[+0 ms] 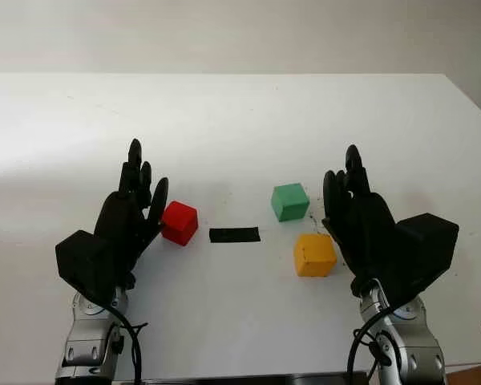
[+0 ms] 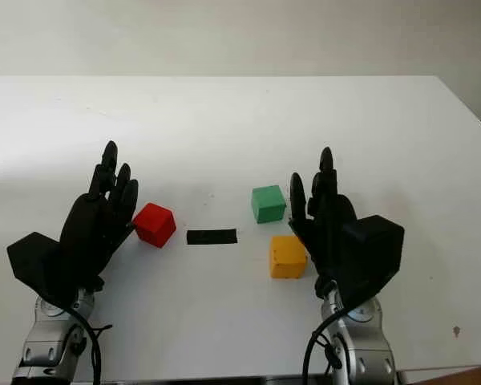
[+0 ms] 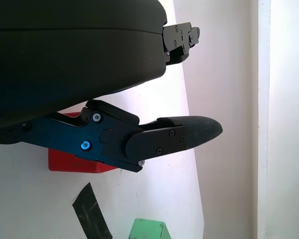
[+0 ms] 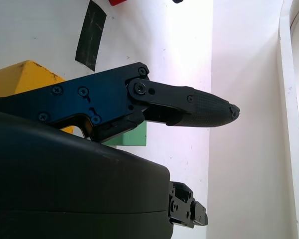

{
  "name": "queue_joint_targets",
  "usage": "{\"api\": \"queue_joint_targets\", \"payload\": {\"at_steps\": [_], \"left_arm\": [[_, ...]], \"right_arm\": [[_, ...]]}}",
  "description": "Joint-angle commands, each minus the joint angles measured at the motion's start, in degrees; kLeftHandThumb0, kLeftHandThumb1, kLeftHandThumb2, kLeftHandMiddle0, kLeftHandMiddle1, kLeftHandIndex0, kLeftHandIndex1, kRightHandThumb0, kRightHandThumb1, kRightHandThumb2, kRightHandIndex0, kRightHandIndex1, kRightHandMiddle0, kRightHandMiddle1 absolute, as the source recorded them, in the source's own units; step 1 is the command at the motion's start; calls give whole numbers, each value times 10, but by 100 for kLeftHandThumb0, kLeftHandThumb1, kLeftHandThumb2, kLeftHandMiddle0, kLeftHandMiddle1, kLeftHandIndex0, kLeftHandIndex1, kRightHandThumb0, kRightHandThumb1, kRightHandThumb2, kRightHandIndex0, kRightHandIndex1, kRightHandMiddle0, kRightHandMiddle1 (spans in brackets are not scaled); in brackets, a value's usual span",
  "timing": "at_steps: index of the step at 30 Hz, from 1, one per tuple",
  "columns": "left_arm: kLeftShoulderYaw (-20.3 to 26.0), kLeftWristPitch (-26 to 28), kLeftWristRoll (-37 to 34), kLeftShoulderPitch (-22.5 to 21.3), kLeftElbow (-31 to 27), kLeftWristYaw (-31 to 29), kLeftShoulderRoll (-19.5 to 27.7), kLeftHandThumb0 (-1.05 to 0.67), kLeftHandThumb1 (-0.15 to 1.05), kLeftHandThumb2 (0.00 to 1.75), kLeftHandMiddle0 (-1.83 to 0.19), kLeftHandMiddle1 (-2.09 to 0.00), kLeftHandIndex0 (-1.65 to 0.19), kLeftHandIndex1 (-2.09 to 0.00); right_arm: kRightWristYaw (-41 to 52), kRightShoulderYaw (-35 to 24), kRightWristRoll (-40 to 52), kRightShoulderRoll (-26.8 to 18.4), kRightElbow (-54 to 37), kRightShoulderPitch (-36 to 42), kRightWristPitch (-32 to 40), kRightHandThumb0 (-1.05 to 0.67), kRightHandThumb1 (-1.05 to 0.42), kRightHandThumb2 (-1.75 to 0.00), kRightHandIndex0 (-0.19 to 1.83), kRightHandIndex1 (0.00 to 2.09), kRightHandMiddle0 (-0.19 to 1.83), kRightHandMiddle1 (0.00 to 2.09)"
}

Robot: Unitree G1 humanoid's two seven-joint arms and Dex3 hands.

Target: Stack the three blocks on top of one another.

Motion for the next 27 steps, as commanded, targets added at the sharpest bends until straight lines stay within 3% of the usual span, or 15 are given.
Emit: {"api": "queue_joint_targets", "payload": {"at_steps": [1,17,21,24,27], "left_arm": [[3,-1,-4,5,-12,-3,0,-59,105,55,12,-5,17,-5],[11,-25,0,-20,4,-20,22,-61,105,53,9,-7,13,-7],[18,-71,33,-41,14,-32,69,-58,105,51,-8,-9,-1,-11],[17,-106,86,-62,28,-40,126,-61,105,38,-29,-8,-18,-11],[14,-129,114,-84,35,-88,200,-64,105,21,-25,-4,-27,-9]], "right_arm": [[-1,-1,1,2,-13,6,4,-69,-105,-57,-18,5,-16,5],[-1,-6,1,2,4,-10,-4,-70,-105,-56,-19,5,-16,5],[-1,-5,-1,1,2,-11,-2,-70,-105,-56,-19,5,-16,5],[-2,-4,-1,2,1,-11,-4,-70,-105,-57,-19,5,-16,5],[-5,-2,-5,3,2,-11,-7,-71,-105,-57,-18,5,-16,5]]}}
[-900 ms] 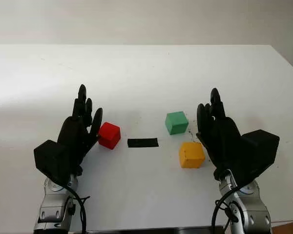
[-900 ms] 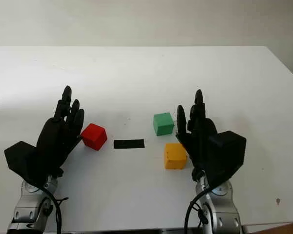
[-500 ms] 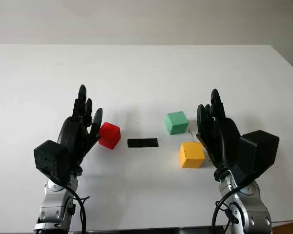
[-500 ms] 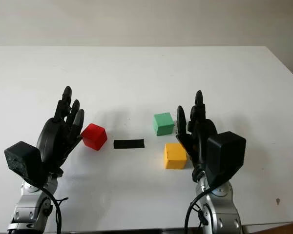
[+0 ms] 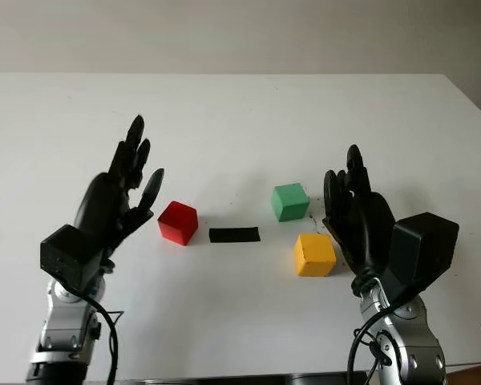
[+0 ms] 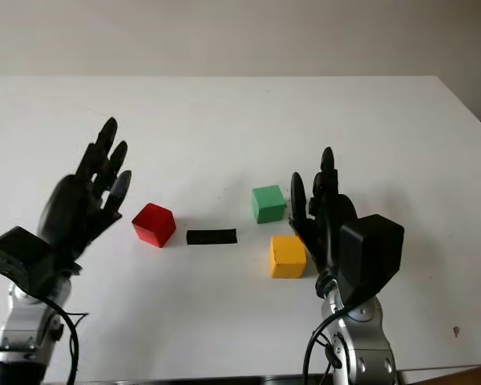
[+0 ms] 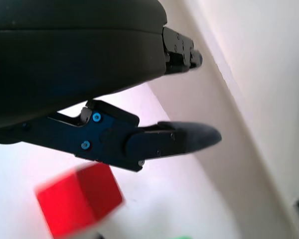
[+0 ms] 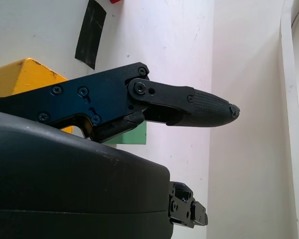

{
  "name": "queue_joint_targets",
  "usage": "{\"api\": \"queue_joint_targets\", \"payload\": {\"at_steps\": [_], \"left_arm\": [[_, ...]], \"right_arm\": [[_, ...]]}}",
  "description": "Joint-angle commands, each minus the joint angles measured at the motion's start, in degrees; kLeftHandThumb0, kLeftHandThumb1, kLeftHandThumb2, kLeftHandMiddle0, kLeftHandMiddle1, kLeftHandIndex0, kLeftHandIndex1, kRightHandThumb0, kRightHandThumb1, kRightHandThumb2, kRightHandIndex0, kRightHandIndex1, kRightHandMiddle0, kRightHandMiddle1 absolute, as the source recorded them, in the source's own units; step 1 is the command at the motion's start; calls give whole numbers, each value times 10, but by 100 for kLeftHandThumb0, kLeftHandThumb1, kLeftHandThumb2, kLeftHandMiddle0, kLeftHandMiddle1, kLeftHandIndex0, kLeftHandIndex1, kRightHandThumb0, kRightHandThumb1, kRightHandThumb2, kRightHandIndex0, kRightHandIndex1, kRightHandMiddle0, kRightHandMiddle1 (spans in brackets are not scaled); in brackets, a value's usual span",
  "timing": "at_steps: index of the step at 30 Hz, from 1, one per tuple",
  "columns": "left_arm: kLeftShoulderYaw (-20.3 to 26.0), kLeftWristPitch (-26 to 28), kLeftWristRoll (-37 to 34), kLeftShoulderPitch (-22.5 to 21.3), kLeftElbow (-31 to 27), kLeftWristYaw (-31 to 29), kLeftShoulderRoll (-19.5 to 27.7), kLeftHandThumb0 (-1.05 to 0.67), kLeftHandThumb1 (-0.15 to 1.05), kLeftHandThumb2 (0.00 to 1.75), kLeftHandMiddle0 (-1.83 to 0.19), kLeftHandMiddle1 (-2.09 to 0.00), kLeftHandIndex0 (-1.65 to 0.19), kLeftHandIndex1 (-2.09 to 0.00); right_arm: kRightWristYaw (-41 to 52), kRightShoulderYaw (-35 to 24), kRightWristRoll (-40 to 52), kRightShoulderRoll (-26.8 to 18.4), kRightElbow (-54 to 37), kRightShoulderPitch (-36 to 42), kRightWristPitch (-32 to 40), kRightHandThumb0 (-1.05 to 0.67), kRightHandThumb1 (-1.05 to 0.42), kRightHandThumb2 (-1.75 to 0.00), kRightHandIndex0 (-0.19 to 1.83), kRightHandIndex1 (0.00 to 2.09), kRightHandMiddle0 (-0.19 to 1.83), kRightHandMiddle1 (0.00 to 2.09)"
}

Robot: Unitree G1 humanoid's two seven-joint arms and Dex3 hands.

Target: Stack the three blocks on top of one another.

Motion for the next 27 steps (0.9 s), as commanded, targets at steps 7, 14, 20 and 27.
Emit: {"api": "queue_joint_targets", "payload": {"at_steps": [7,14,20,27], "left_arm": [[-26,22,63,-63,-25,-119,151,-64,97,4,-6,-2,-30,-7],[-71,0,111,-104,11,-155,186,-72,89,4,-1,-5,-27,-5],[-107,-33,208,-110,30,-94,184,-75,88,5,-4,-6,-29,-6],[-140,-11,266,-103,23,-54,163,-76,87,5,-5,-6,-28,-5]], "right_arm": [[-7,3,-3,6,-7,-5,3,-71,-105,-57,-18,5,-16,5],[-4,6,-6,2,-2,-9,-3,-70,-105,-58,-19,5,-17,5],[-7,10,-18,3,-8,-6,4,-71,-105,-60,-19,5,-17,5],[-4,9,-16,7,-10,1,3,-71,-105,-59,-19,5,-17,6]]}}
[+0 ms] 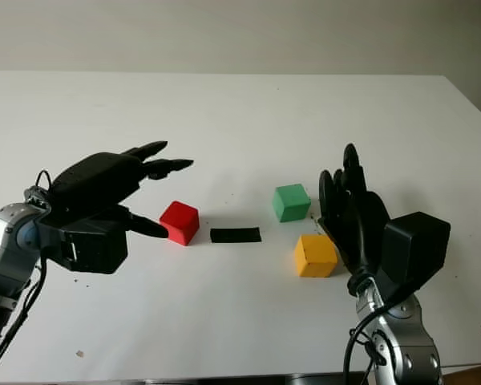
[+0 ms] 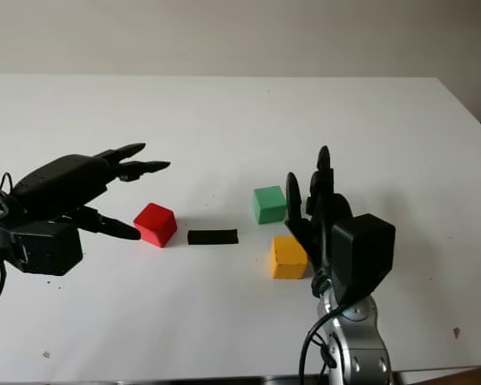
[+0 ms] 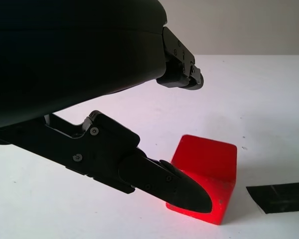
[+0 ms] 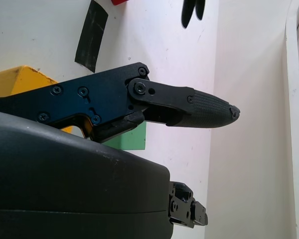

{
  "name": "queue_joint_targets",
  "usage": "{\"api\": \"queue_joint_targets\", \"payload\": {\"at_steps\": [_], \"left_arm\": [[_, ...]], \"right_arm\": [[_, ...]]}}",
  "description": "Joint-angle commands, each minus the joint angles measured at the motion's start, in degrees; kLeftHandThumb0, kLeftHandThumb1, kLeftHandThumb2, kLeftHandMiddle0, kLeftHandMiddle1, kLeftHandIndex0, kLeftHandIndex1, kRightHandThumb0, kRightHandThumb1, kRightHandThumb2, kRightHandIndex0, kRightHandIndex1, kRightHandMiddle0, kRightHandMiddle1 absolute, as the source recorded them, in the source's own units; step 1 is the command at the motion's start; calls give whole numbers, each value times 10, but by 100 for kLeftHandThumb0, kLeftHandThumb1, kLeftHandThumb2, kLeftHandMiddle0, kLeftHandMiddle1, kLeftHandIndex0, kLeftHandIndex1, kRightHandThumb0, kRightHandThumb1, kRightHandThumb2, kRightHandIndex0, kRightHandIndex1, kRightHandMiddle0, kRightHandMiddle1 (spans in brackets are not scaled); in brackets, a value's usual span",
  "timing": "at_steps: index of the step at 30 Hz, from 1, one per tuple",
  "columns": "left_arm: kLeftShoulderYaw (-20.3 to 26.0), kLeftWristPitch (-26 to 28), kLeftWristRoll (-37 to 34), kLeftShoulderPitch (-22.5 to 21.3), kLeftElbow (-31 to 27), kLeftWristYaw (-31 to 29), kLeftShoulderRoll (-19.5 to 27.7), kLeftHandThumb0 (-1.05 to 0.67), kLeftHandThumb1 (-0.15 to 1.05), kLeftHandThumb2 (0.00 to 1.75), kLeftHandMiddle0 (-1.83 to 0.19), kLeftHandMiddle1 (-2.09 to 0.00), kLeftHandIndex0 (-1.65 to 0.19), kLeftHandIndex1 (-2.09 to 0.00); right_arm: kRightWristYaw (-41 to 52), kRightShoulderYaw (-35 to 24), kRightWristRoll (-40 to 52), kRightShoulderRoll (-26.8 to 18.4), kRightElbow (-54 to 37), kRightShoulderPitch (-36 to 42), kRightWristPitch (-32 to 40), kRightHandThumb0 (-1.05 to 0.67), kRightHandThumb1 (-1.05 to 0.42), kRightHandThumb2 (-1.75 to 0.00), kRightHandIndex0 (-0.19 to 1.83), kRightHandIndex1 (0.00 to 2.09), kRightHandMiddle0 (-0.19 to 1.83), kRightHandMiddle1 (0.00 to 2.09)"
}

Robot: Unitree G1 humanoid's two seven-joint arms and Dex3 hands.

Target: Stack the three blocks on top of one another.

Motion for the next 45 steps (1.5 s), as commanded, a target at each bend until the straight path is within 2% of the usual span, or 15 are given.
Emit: {"api": "queue_joint_targets", "payload": {"at_steps": [1,13,18,19,21,22,28,41,45], "left_arm": [[-9,1,9,-2,-4,9,-2,-76,87,5,-5,-6,-28,-6],[-25,23,44,14,-31,11,0,-80,93,6,3,-3,-34,-8],[-24,14,39,16,-25,25,-4,-72,93,6,6,-4,-45,-16],[-24,14,38,16,-25,26,-4,-70,92,6,6,-5,-40,-29],[-23,13,35,17,-24,29,-4,-64,93,5,5,-5,-20,-80],[-23,14,35,18,-24,29,-4,-62,93,5,4,-6,-17,-92],[-21,14,30,22,-26,38,-4,-41,102,7,-7,-7,-25,-130],[-21,-5,22,17,-12,50,1,-38,102,5,-17,-7,-29,-133],[-12,-22,-41,9,5,20,-3,-37,101,5,-19,-7,-30,-134]], "right_arm": [[-2,-1,-1,1,-10,2,1,-71,-105,-59,-19,5,-16,6],[-1,-2,1,3,-11,4,4,-70,-105,-58,-19,5,-16,6],[-4,-1,-2,3,-13,5,5,-71,-105,-58,-18,6,-15,6],[-4,-2,0,4,-12,5,4,-71,-105,-58,-18,6,-16,6],[-3,-3,2,5,-12,5,2,-70,-105,-58,-18,5,-16,5],[-3,-4,3,5,-11,6,1,-70,-105,-58,-18,5,-16,5],[-4,-4,2,5,-13,7,3,-70,-105,-58,-19,5,-16,5],[-9,-4,3,11,-7,3,-1,-69,-105,-57,-19,5,-16,5],[-11,-3,0,13,-2,2,-5,-69,-105,-56,-19,5,-16,5]]}}
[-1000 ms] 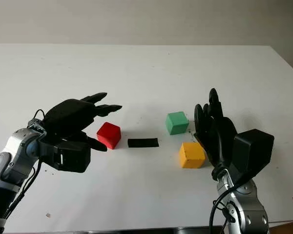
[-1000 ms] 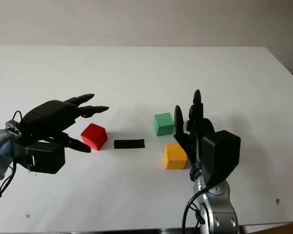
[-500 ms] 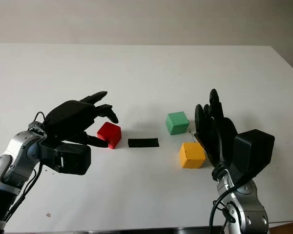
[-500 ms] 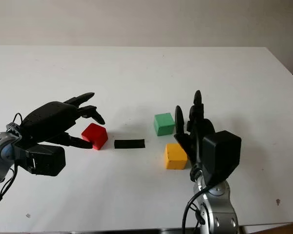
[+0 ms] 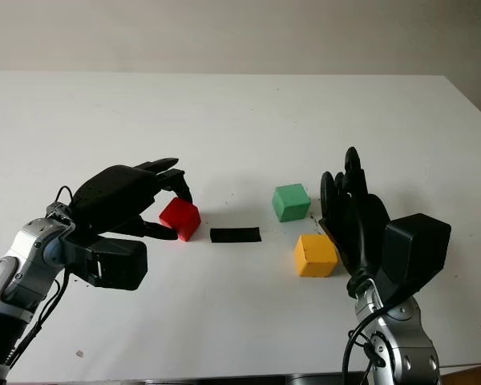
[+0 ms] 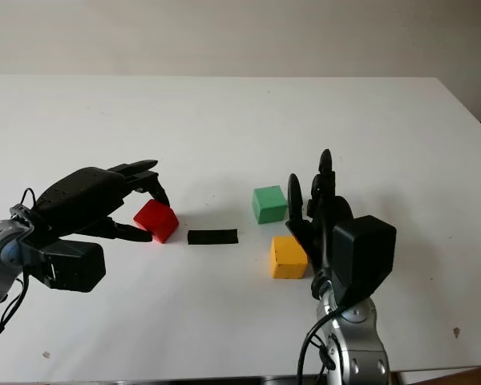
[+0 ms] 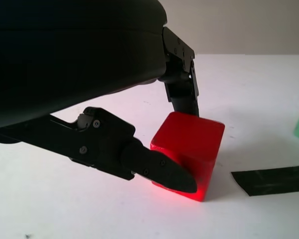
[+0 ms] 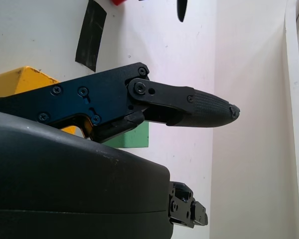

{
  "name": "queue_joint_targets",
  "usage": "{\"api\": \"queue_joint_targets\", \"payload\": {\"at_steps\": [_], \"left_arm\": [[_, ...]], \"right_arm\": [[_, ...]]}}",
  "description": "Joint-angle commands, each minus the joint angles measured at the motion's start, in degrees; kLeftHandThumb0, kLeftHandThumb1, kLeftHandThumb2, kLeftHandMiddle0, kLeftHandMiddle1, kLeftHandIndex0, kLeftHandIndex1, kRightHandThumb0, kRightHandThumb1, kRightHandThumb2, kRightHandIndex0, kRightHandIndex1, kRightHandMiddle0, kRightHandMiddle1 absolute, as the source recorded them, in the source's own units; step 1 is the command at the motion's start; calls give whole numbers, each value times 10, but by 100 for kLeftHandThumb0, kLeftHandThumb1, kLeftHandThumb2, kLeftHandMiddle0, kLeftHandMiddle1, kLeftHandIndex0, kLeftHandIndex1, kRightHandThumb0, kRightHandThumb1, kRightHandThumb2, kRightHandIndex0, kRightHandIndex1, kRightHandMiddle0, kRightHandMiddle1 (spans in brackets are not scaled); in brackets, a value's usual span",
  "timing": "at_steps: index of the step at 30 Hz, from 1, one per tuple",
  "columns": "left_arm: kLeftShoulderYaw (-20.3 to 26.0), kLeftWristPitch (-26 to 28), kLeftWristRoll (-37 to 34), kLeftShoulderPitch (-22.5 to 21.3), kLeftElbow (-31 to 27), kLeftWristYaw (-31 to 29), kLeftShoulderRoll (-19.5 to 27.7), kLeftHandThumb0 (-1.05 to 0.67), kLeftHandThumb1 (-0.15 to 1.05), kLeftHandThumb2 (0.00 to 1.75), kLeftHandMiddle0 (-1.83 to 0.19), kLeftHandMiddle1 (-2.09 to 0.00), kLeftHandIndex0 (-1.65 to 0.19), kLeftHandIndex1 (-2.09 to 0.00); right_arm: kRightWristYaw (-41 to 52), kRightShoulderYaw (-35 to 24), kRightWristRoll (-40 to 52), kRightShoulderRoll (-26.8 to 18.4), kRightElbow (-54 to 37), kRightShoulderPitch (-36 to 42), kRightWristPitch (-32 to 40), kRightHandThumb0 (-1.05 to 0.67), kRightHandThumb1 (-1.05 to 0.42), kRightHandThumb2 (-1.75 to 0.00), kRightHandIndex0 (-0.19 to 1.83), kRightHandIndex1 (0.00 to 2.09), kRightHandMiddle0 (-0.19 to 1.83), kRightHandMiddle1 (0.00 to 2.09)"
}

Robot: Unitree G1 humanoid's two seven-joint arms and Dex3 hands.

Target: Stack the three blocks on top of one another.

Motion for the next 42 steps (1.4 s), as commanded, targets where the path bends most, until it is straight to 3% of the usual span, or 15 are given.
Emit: {"api": "queue_joint_targets", "payload": {"at_steps": [1,5,8,13,20,31,42], "left_arm": [[12,-3,-40,-14,5,-24,-1,-37,101,5,-19,-7,-29,-135],[29,7,-138,-22,5,-76,-14,-37,98,4,-23,-7,-32,-135],[32,21,-147,-20,-14,-80,-21,-40,98,5,-25,-8,-34,-135],[19,19,-131,-16,-46,-74,-37,-43,100,5,-24,-6,-31,-145],[2,50,-103,-5,-69,-43,-96,-40,101,6,-24,-6,-24,-152],[-26,165,10,61,-153,43,-173,-41,104,6,-25,-6,-23,-169],[-34,268,59,98,-213,44,-205,-40,105,8,-25,-6,-16,-192]], "right_arm": [[-1,0,-1,0,0,-3,-9,-69,-105,-56,-19,5,-16,5],[-1,3,-3,4,6,-3,-21,-69,-105,-56,-19,5,-17,5],[1,5,-5,4,12,-3,-33,-70,-105,-56,-19,4,-17,5],[-9,10,-16,7,13,-2,-27,-69,-105,-55,-19,4,-16,6],[-14,18,-20,10,9,2,-24,-69,-105,-56,-19,3,-16,5],[-24,25,-33,15,10,7,-30,-65,-105,-57,-19,3,-17,5],[-31,28,-41,19,27,4,-47,-62,-105,-56,-19,4,-16,6]]}}
